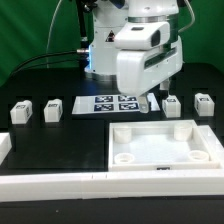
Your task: Assemble one leg
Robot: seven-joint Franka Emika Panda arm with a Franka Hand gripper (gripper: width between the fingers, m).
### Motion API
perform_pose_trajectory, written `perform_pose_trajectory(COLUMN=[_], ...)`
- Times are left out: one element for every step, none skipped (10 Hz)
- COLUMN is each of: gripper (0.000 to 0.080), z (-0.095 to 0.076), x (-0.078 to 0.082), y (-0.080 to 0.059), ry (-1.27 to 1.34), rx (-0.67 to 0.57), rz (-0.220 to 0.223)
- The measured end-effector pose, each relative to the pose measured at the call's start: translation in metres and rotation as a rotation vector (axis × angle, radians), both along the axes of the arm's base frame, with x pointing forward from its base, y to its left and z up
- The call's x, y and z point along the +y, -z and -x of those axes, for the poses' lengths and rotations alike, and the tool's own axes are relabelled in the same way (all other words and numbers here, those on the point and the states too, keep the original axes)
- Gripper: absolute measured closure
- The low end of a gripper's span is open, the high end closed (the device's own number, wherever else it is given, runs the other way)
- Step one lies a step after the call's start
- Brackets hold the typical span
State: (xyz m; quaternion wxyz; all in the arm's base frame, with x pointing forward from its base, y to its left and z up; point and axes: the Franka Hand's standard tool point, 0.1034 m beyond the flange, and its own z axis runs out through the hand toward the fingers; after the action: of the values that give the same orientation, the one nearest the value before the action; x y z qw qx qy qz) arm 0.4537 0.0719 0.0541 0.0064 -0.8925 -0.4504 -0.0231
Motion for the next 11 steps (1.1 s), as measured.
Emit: perform_pose_trajectory(gripper=[0.0150,0.0150,0.0150,0.0150,0.0150,0.0150,0.0150,0.0150,0.0150,0.0150,0.0150], z=[0.003,0.005,0.008,0.015,0.022,0.031,0.040,0.046,0.052,0.057,0.059], x=[0.003,0.008,0.015,0.024,0.032,0.043,0.060,0.077,0.095,0.108,0.119], y=[-0.001,-0.003,-0.004,-0.003,-0.001,0.002,0.003,0.003,0.002,0.002,0.001], ry=[0.184,0.335,0.508,0.666,0.725,0.755,0.803,0.824,0.826,0.821,0.834], rx=[0.002,0.008,0.012,0.015,0.022,0.034,0.046,0.053,0.059,0.062,0.064], rz=[-0.019,-0.032,-0.049,-0.066,-0.072,-0.073,-0.080,-0.085,-0.089,-0.089,-0.093])
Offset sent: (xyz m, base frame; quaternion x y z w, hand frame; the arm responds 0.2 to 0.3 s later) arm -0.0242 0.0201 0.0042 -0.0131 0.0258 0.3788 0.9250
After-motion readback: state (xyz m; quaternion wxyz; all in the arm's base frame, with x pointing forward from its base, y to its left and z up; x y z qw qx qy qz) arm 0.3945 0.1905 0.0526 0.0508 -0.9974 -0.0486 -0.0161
